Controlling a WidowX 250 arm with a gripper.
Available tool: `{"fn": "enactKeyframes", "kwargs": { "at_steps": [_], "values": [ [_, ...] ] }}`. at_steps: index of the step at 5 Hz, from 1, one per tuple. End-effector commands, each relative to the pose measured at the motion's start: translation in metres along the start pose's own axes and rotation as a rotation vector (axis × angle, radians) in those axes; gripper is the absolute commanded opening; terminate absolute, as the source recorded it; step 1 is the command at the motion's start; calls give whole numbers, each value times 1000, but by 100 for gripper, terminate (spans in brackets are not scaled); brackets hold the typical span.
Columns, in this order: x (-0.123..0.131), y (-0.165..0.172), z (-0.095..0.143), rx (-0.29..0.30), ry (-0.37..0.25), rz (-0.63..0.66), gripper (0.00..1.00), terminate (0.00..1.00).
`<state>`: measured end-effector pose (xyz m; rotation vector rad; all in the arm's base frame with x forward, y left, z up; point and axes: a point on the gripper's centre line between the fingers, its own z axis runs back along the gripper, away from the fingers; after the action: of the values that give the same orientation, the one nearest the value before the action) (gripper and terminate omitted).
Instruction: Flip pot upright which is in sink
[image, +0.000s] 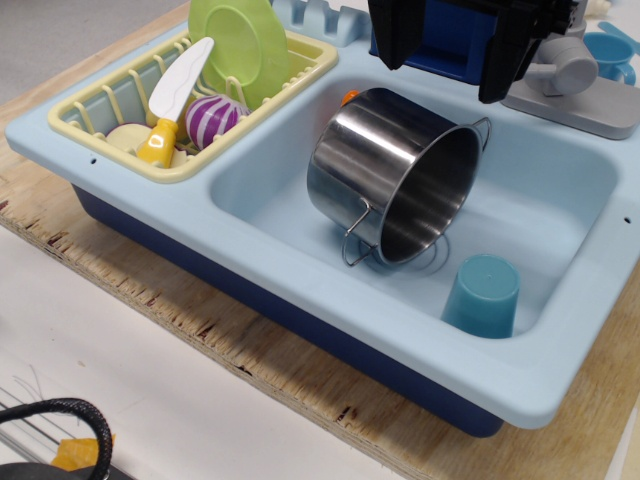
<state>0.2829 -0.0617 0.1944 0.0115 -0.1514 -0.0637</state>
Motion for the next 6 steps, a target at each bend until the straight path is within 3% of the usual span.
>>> {"fn": "enactKeyframes", "kwargs": {
  "at_steps": [1, 3, 6],
  "values": [
    [0, 0, 0, 0, 0, 0, 100, 0],
    [-2, -9, 0, 332, 75, 131, 100, 0],
    [9, -5, -23, 569, 166, 146, 100, 0]
  ]
}}
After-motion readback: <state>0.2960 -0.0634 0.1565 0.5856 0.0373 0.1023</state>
